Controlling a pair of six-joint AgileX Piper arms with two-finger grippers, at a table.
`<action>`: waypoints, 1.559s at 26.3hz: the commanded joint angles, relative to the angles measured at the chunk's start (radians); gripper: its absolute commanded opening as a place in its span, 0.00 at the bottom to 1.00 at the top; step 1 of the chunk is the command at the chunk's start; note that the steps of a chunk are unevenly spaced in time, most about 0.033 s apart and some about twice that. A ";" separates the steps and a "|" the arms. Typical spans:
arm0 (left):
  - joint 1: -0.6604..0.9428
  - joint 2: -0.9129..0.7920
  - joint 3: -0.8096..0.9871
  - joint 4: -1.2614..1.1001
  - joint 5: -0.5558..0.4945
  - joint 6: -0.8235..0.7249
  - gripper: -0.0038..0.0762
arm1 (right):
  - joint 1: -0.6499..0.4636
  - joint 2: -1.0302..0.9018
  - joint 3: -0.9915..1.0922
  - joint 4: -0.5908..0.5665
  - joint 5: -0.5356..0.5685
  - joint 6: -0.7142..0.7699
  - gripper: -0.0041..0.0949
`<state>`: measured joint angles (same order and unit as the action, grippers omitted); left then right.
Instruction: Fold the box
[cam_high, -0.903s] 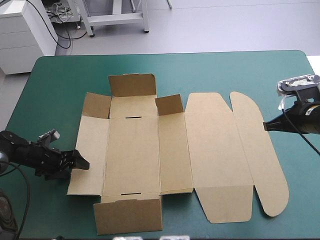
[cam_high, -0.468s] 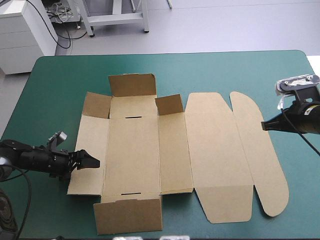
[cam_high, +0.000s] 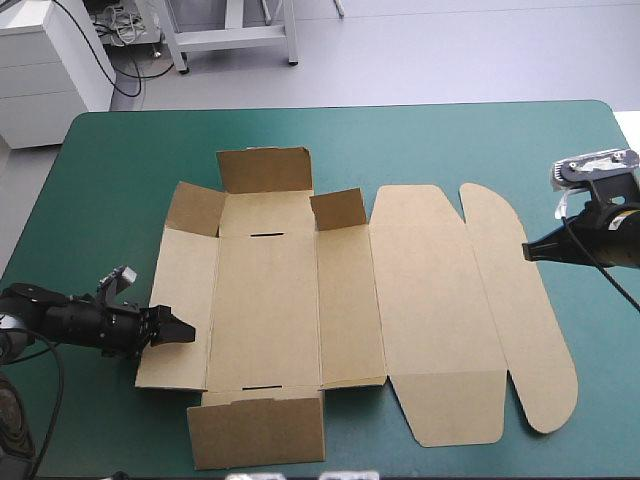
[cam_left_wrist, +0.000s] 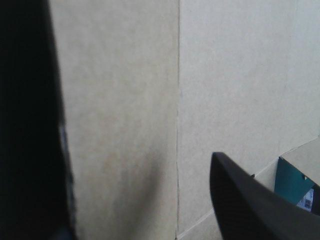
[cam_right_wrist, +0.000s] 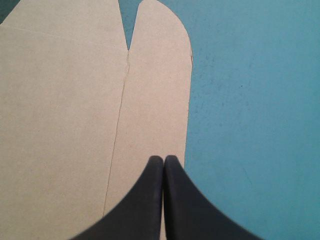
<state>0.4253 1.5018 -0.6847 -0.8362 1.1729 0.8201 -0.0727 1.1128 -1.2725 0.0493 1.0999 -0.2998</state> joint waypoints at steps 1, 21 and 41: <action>-0.004 -0.024 -0.014 -0.056 0.029 0.004 0.38 | -0.006 -0.022 -0.024 0.007 -0.046 -0.010 0.02; -0.004 -0.024 -0.014 -0.082 0.035 0.027 0.04 | -0.006 -0.022 -0.024 0.007 -0.044 -0.010 0.02; -0.699 -0.021 -0.843 0.627 -0.039 -0.360 0.04 | -0.006 -0.143 -0.027 0.004 -0.097 -0.028 0.02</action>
<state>-0.1857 1.5120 -1.3997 -0.3124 1.1797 0.4780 -0.0727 0.9852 -1.2725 0.0531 1.0618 -0.3202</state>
